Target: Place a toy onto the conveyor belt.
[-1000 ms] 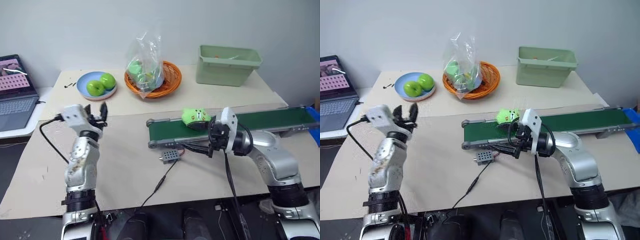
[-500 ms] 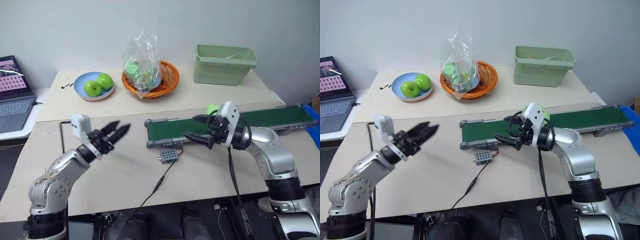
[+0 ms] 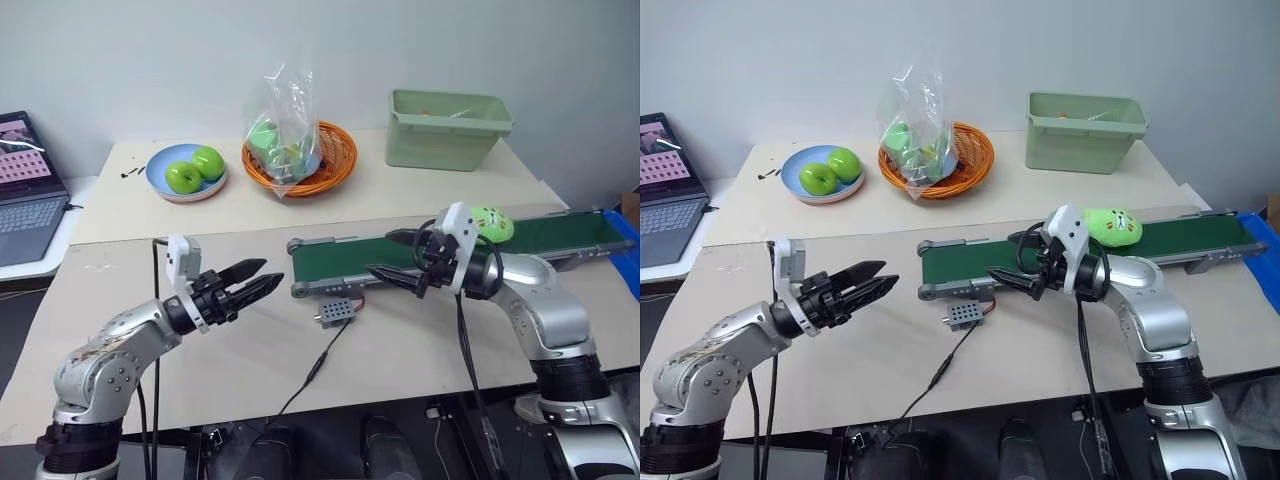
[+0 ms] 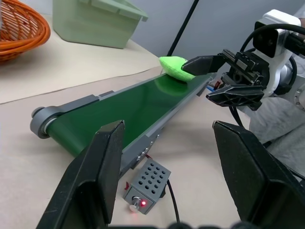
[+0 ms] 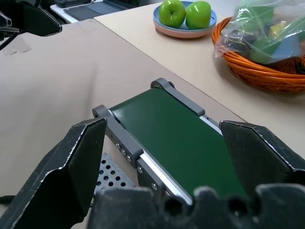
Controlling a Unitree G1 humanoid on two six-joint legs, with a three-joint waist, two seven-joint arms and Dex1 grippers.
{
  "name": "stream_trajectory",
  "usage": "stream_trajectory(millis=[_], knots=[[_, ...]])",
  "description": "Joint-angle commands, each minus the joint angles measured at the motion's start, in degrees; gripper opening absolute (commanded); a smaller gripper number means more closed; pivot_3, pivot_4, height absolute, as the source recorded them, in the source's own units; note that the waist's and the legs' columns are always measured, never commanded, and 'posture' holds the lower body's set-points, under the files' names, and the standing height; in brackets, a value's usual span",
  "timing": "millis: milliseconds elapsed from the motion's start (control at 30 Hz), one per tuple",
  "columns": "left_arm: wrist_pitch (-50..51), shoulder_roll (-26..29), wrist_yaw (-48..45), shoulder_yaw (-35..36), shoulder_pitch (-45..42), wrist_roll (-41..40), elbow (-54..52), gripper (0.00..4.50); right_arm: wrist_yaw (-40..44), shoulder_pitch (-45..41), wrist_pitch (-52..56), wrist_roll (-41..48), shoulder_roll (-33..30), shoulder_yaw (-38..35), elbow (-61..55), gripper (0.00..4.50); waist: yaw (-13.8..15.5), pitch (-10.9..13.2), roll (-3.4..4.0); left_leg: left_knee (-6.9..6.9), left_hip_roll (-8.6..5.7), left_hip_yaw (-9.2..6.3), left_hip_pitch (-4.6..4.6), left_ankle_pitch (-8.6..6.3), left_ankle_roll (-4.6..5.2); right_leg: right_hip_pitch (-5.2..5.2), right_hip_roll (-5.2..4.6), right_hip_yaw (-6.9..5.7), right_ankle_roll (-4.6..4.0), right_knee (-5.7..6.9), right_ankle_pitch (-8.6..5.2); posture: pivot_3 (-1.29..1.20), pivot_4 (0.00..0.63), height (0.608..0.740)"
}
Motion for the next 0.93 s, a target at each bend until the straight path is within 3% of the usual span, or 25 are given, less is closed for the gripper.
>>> stream_trajectory(millis=[33, 467, 933], knots=[[-1.4, 0.4, -1.2, -0.9, -1.2, 1.7, -1.6, 3.15, 0.0, -0.5, -1.1, 0.0, -0.6, -1.4, -1.2, 4.5, 0.0, 0.0, 0.0, 0.0, 0.0, 0.0, 0.0, 0.0, 0.0, 0.0, 0.0, 0.0, 0.0, 0.0, 0.0, 0.0, 0.15, 0.74], [-6.6, 3.7, -3.7, -7.6, -4.7, 14.2, -5.2, 3.15, 0.5, -0.2, -1.0, 0.1, -1.0, -1.5, -1.6, 4.5, 0.1, 0.0, 0.0, 0.0, 0.0, 0.03, -0.01, -0.01, 0.0, 0.0, 0.01, 0.02, 0.0, -0.02, 0.0, 0.0, 0.15, 0.74], [-11.0, 1.5, -4.5, -11.2, -7.8, 21.8, 0.5, 3.15, -0.3, 1.5, -0.4, 0.5, -1.9, -2.5, -3.3, 4.5, 0.1, 0.0, 0.0, 0.0, 0.0, 0.04, -0.02, -0.01, 0.0, 0.0, 0.04, 0.03, 0.0, -0.03, 0.0, 0.0, 0.15, 0.74]])
